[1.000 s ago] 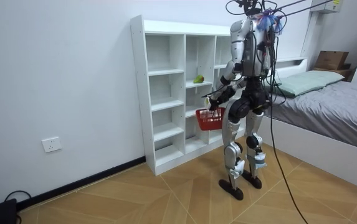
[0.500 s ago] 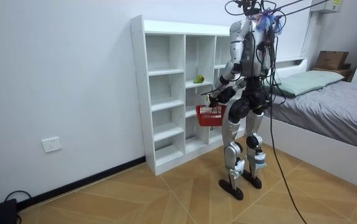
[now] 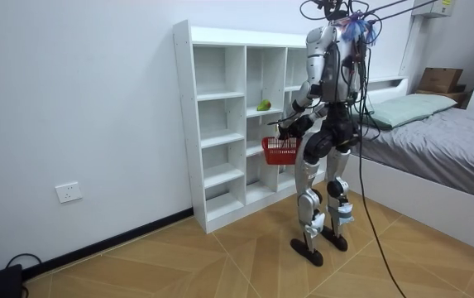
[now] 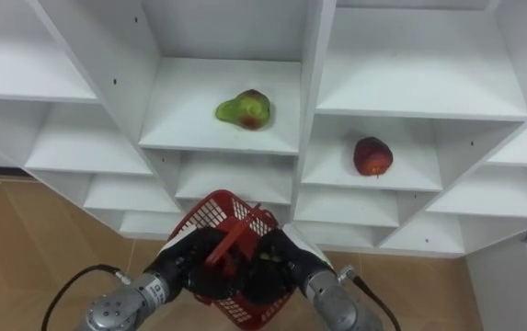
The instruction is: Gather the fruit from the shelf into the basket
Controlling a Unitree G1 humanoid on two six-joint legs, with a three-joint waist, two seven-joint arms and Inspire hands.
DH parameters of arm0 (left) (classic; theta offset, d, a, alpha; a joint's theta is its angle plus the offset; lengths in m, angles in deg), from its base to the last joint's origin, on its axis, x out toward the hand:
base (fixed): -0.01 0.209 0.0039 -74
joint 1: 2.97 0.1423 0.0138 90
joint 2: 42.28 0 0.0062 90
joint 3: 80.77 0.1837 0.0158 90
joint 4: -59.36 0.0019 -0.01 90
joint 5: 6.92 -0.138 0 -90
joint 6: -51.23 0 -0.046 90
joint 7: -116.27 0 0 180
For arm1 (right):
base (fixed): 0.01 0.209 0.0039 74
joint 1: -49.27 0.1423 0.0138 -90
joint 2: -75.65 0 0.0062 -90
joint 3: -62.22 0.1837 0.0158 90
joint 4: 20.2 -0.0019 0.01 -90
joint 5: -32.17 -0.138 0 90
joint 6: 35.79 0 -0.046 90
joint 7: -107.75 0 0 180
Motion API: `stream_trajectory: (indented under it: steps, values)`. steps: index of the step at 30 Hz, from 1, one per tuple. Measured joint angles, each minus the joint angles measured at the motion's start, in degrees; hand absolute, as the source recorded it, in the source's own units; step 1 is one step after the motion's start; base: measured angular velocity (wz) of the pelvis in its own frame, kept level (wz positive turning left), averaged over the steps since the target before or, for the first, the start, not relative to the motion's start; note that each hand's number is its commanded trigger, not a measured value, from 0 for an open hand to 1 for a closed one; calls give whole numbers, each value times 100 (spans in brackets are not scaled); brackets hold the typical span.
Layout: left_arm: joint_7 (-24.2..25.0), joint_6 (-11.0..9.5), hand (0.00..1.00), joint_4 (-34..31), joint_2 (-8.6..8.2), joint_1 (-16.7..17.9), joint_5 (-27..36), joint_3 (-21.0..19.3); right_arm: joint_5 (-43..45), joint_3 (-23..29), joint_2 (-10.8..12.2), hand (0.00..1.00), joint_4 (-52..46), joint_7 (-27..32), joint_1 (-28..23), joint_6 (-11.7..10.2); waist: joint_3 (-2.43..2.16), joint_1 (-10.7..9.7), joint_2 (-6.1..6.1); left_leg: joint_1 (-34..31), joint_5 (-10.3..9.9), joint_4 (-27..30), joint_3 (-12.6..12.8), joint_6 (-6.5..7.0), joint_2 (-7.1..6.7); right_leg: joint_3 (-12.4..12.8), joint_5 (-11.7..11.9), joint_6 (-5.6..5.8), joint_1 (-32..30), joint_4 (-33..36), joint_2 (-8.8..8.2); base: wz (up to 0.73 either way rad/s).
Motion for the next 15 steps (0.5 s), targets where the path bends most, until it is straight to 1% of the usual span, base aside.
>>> stream_trajectory:
  steps: [2, 7, 12, 15]
  values:
    - [-2, 1, 100, 0, 31, 9, -1, 0, 55, 1, -1, 0, 0, -14, 0, 0, 1, 0, 24, 1, 0, 1, -8, 0, 1, -1, 0, 0, 1, 9, 1, 0]
    - [-4, 3, 100, 0, 40, 17, 7, -7, 103, 13, -21, 0, 0, -32, -1, 0, -2, -17, 86, 6, 0, 2, 6, 1, 1, 0, 0, 0, 0, 20, -1, 0]
    - [-44, 3, 100, 1, 30, 16, 20, 9, -541, -11, -58, 0, 194, -70, -1, 26, -1, -6, 91, 19, 1, -9, 14, 1, -3, 15, 0, 0, 15, 1, 4, 0]
    - [-43, 10, 100, 1, -28, 45, 4, 42, -887, -4, -21, 0, 371, -106, 5, 28, -2, 7, 92, 21, 1, -19, 27, 1, -2, 16, 0, 0, 15, -2, 4, 0]
